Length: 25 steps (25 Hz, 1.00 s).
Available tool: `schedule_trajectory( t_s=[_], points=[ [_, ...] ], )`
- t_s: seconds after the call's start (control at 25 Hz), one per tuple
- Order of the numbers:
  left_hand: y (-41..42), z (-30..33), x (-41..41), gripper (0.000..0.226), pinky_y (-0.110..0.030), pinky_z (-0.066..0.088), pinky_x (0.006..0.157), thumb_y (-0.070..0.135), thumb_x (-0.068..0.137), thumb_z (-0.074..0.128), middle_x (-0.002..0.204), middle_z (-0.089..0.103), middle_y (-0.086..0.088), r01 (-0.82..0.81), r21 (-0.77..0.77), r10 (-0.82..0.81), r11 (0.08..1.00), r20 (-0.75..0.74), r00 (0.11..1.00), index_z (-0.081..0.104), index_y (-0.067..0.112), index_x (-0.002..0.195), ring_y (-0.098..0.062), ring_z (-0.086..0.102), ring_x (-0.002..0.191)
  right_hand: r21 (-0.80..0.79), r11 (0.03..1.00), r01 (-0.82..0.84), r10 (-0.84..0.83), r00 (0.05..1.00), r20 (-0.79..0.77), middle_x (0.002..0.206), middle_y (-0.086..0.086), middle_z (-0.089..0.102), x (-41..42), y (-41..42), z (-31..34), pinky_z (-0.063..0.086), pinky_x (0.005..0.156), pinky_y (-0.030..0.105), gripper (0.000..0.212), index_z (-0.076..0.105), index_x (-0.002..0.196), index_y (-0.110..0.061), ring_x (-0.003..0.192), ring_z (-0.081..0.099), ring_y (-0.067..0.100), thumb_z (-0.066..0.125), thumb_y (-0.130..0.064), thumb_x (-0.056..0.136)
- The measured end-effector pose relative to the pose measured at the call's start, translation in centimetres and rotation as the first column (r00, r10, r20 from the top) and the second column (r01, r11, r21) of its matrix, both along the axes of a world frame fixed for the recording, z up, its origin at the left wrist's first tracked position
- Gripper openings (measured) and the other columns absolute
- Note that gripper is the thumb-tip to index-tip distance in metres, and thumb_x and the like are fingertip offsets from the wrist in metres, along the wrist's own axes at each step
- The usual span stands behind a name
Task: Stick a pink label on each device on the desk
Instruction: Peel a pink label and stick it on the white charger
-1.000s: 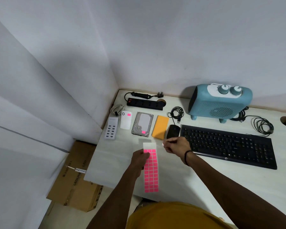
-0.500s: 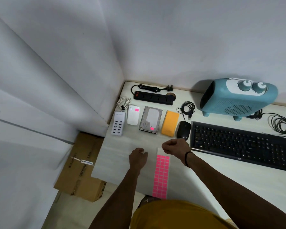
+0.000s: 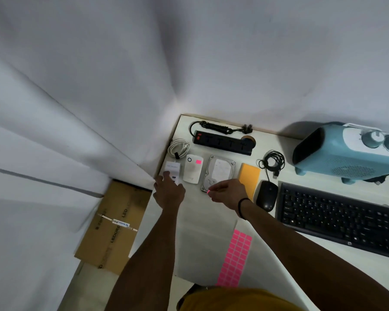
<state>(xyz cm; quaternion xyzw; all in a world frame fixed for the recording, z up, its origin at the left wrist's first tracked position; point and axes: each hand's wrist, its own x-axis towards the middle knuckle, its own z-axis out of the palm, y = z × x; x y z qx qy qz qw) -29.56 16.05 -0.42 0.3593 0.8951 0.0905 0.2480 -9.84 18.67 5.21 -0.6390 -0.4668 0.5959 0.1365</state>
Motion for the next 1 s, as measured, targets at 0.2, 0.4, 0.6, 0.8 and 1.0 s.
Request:
schedule_trajectory(
  t_s=[0.2,0.4,0.6,0.8,1.0],
  points=[
    [1.3,-1.9,-1.4,0.086,-0.051,0.051,0.096,0.026,0.083,0.079,0.144,0.045,-0.018,0.016,-0.073,-0.015,0.997,0.007,1.000,0.028,0.013,0.150,-0.038,0.050,0.128,-0.029,0.999,0.037,-0.037,0.999,0.002,0.075,0.004,0.077,0.5,1.8,-1.0,0.063,0.074,0.031,0.010,0.079,0.081,-0.016,0.071,0.075,0.017,0.085,-0.015,0.073],
    [2.0,-1.1,-2.6,0.077,-0.049,0.050,0.099,0.019,0.086,0.076,0.140,0.054,-0.020,-0.052,0.101,0.037,0.994,0.141,0.989,0.034,0.008,0.149,-0.041,0.054,0.126,-0.110,0.978,0.178,-0.188,0.978,-0.089,0.086,0.012,0.076,1.3,2.4,-0.8,0.061,0.070,0.033,0.007,0.076,0.081,-0.015,0.073,0.070,0.025,0.079,-0.009,0.078],
    [3.4,3.6,-3.3,0.064,-0.048,0.050,0.104,0.028,0.094,0.067,0.145,0.055,-0.009,-0.202,0.258,0.065,0.945,0.455,0.888,0.040,0.022,0.152,-0.032,0.056,0.126,-0.154,0.964,0.215,-0.246,0.943,-0.225,0.088,0.011,0.073,1.0,2.0,1.9,0.061,0.081,0.042,0.008,0.076,0.084,-0.013,0.071,0.062,0.021,0.074,-0.006,0.082],
    [2.6,9.1,-1.9,0.043,-0.052,0.053,0.093,0.023,0.103,0.055,0.135,0.059,-0.008,-0.587,0.197,-0.050,0.785,0.965,0.257,0.050,0.030,0.144,-0.030,0.058,0.119,-0.084,0.983,0.162,-0.182,0.907,-0.381,0.087,0.006,0.070,1.8,1.9,7.6,0.057,0.075,0.030,0.018,0.074,0.099,-0.008,0.076,0.064,0.013,0.065,0.002,0.088],
    [-0.6,13.7,3.8,0.046,-0.047,0.047,0.086,0.023,0.093,0.049,0.116,0.065,-0.021,-0.645,0.081,-0.207,0.759,0.971,-0.122,0.056,0.013,0.137,-0.035,0.063,0.096,0.134,0.978,0.157,-0.084,0.895,-0.439,0.081,0.006,0.073,4.3,0.5,12.3,0.057,0.076,0.029,0.026,0.071,0.104,-0.014,0.077,0.068,0.011,0.078,-0.006,0.081]
  ],
)
